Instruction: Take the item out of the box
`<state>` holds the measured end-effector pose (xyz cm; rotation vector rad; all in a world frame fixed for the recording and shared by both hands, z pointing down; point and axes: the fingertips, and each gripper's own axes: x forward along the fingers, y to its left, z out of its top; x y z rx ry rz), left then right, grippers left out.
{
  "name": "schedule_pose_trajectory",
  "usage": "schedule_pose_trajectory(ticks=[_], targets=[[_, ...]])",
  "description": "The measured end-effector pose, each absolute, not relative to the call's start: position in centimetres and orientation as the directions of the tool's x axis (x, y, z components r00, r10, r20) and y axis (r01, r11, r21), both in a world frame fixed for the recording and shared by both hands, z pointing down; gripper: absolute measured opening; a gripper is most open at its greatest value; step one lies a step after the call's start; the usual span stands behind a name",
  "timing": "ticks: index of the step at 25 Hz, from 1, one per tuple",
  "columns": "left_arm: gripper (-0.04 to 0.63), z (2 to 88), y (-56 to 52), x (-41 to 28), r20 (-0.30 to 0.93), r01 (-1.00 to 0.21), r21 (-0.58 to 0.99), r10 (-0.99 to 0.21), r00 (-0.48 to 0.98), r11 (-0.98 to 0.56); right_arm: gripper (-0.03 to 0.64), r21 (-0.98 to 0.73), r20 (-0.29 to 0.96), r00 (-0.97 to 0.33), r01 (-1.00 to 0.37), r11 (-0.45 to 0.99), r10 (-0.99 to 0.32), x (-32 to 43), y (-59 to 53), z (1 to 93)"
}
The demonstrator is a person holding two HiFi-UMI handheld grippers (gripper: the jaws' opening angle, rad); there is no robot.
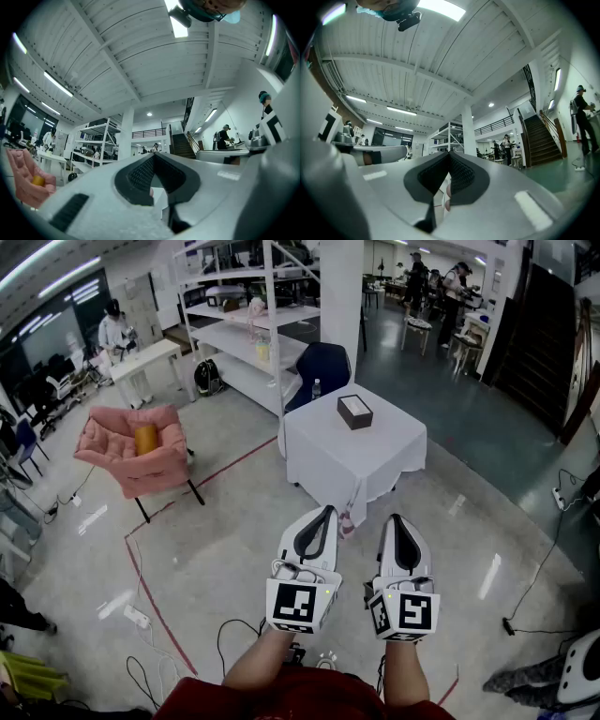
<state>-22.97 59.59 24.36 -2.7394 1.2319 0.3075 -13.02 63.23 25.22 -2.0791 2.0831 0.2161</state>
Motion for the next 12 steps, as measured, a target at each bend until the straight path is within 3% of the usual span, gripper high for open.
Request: schedule_pose_trajectory(ticks=[12], targets=[[0.002, 24.1, 61.4, -19.7, -0.259, -0.75, -0.041, -0.718, 0.646, -0.66, 0.002, -0.073, -0.254, 0.018, -0.997, 0.001, -0.967, -9.7, 65.0, 25.7]])
